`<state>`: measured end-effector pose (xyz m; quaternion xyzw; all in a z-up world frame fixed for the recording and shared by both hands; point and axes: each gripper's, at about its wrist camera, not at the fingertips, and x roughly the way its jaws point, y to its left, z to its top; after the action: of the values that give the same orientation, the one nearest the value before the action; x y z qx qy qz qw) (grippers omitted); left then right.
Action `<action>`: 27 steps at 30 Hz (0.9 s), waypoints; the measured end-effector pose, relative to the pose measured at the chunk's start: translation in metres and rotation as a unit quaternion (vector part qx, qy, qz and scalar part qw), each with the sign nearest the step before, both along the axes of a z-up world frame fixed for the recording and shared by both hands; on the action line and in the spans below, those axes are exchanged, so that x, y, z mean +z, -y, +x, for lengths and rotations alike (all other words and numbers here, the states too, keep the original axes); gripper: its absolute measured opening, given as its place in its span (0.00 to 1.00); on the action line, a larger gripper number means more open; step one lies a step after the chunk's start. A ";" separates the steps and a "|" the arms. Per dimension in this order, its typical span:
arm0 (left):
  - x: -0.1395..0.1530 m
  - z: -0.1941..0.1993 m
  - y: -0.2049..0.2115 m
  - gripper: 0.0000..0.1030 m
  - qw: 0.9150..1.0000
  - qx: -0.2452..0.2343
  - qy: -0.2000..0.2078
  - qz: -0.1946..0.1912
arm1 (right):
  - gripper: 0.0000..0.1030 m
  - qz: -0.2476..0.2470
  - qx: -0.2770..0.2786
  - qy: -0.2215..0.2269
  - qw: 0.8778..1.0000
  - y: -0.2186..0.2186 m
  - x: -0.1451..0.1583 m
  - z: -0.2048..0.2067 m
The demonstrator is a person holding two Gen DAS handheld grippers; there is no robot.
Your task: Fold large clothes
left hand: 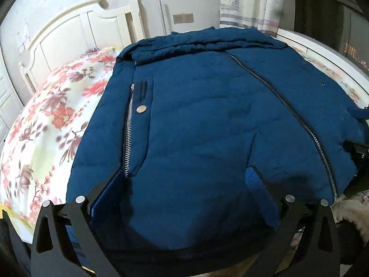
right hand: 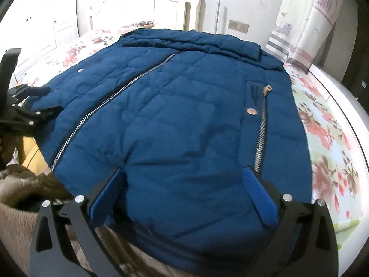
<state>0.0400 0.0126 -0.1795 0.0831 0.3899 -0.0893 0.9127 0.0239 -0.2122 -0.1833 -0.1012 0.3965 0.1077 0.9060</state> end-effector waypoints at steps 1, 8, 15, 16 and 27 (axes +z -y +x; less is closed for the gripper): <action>0.000 -0.001 -0.002 0.96 1.000 0.001 -0.001 0.001 | 0.97 0.002 -0.003 -0.003 1.000 0.002 0.001 0.000; -0.002 -0.007 -0.005 0.96 1.000 0.004 -0.001 -0.005 | 0.97 0.018 -0.069 -0.002 0.997 0.049 0.002 -0.018; -0.006 -0.003 -0.005 0.96 1.000 0.004 0.000 -0.009 | 0.98 0.019 -0.080 -0.009 0.997 0.057 -0.006 -0.019; -0.006 -0.003 -0.005 0.96 1.000 0.004 0.000 -0.009 | 0.98 0.022 -0.079 -0.012 0.997 0.058 -0.005 -0.019; -0.004 -0.035 -0.126 0.95 0.973 0.057 0.007 -0.222 | 0.97 0.207 -0.133 -0.025 0.969 0.139 -0.009 -0.057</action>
<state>0.0050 0.1391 -0.1836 -0.1429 0.3578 -0.1210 0.9148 -0.0335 -0.3509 -0.1925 0.1450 0.3978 0.0687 0.9033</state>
